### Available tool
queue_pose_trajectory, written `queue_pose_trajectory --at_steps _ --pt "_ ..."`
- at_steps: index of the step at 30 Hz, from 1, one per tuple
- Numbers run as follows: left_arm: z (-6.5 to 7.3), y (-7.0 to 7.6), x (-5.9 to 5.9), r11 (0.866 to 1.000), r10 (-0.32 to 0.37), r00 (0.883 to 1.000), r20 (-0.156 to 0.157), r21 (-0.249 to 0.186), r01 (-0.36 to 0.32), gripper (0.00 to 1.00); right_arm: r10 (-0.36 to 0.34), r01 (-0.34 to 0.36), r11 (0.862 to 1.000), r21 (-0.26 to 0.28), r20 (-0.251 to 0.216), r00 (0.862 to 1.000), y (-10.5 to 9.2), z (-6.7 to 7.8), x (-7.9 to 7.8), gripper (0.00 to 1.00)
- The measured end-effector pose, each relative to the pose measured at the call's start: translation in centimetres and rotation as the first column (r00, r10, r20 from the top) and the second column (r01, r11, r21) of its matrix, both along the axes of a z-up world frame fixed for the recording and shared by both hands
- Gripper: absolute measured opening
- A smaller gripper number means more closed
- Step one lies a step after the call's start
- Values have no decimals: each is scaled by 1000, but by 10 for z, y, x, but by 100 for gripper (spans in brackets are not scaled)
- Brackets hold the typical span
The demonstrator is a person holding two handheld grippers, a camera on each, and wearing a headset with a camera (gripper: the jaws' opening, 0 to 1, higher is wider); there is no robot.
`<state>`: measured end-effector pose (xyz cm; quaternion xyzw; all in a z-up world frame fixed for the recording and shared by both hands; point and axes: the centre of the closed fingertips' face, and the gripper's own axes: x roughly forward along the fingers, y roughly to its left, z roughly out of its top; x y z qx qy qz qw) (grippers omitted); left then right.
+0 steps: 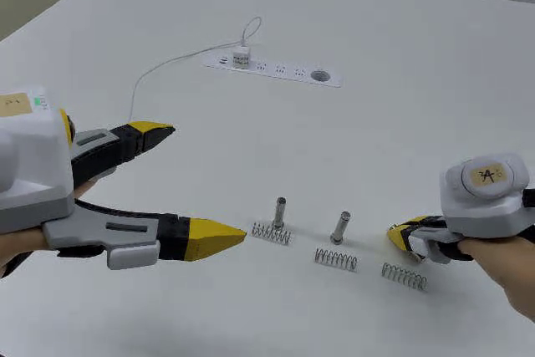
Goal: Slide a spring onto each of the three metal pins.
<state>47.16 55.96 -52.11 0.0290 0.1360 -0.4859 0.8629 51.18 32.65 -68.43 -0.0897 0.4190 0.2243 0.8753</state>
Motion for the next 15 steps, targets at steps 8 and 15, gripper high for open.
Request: queue_pose_trajectory --at_steps 8,15 --pt "3 0 -1 1000 0 1000 9 5 0 100 -10 10 1000 17 44 999 1 15 -3 7" --pt "8 -3 -2 1000 -2 1000 15 -8 2 100 -19 18 1000 25 69 997 -2 25 -6 7"
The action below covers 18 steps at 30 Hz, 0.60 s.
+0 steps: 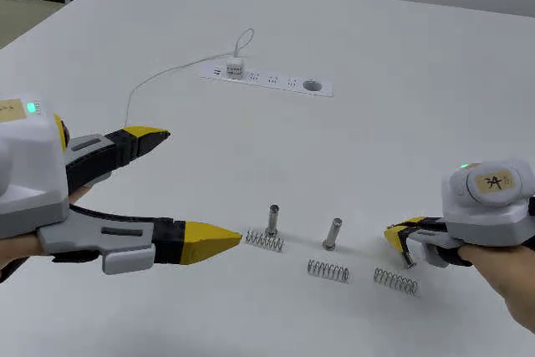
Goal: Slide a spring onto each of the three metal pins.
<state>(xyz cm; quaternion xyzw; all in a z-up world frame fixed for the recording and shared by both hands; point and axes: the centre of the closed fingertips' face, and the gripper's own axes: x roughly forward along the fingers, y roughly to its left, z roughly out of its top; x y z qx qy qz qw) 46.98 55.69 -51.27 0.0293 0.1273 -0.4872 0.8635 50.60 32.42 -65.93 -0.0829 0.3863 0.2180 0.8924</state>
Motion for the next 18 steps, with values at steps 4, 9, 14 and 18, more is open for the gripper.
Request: queue_pose_trajectory --at_steps 4,9,14,18 --pt "3 -2 -2 1000 -8 1000 6 0 8 100 -4 4 1000 3 15 1000 -2 5 -2 7" --pt "5 -1 -3 1000 -15 1000 12 10 15 100 -6 5 1000 8 32 999 -3 10 -3 7" --pt "8 0 -5 1000 -10 1000 16 4 10 100 -9 8 1000 20 48 999 -3 15 -5 7" --pt "9 -1 -6 1000 -11 1000 19 6 11 100 -7 6 1000 16 57 998 -4 16 -8 7"
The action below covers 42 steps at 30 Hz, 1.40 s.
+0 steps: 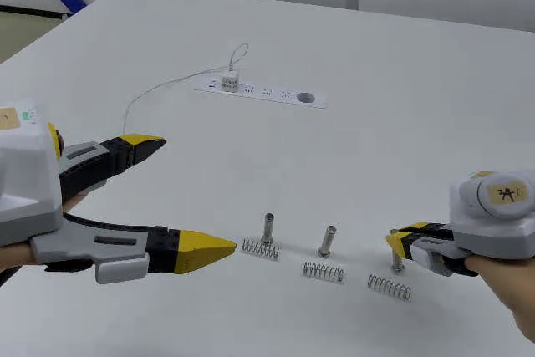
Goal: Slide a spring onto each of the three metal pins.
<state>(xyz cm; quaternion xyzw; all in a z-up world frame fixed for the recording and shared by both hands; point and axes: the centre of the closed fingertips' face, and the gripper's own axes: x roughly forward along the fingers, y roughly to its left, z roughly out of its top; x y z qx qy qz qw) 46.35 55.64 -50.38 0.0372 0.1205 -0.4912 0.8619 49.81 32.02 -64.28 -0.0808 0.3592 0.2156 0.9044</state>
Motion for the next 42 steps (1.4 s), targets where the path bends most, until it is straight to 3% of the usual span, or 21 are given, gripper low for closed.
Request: queue_pose_trajectory --at_steps 15,26,32,42 --pt "4 -4 -7 1000 -1 1000 0 -6 1 100 -16 14 999 46 43 999 -1 6 -8 8" --pt "2 -1 -11 1000 8 1000 -2 7 -8 100 -6 2 999 44 104 995 1 4 -14 8" --pt "3 -2 -13 1000 7 1000 -3 5 -7 100 -5 -1 999 51 112 994 0 4 -17 9" --pt "4 -7 -15 1000 -7 1000 2 4 7 100 67 -62 997 -39 121 990 3 1 -22 11"
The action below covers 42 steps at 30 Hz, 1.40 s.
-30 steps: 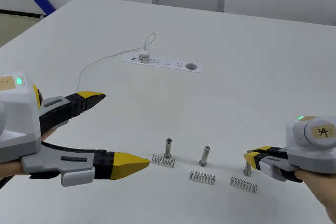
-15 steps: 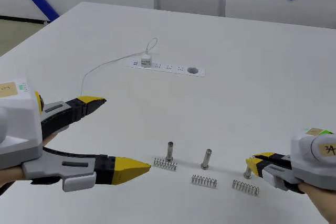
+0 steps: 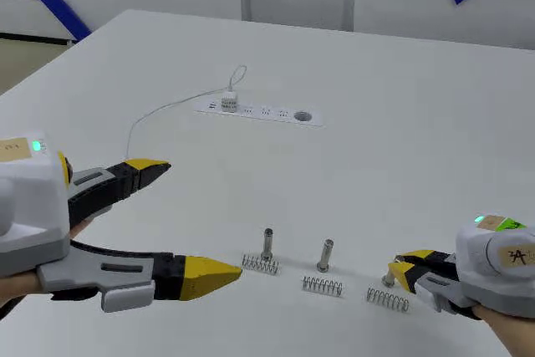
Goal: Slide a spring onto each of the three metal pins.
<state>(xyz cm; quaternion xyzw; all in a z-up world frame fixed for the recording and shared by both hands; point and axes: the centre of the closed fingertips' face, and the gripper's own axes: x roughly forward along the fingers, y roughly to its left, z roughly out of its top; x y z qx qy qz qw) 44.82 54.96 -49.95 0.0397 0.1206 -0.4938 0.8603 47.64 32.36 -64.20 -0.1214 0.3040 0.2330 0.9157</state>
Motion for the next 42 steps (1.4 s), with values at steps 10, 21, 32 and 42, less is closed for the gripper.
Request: queue_pose_trajectory --at_steps 10,21,32,42 --pt "-2 1 -1 1000 0 1000 -6 7 0 100 -19 18 999 37 24 1000 -5 11 -3 17" --pt "-12 1 -1 1000 1 1000 -30 21 0 100 81 -78 995 60 -54 995 -9 -17 -28 19" --pt "-17 -1 2 999 0 999 -44 40 2 100 200 -197 980 39 -113 973 3 -39 -28 20" --pt "-17 -1 2 999 3 998 -56 32 -1 100 242 -235 970 65 -140 960 7 -43 -31 13"
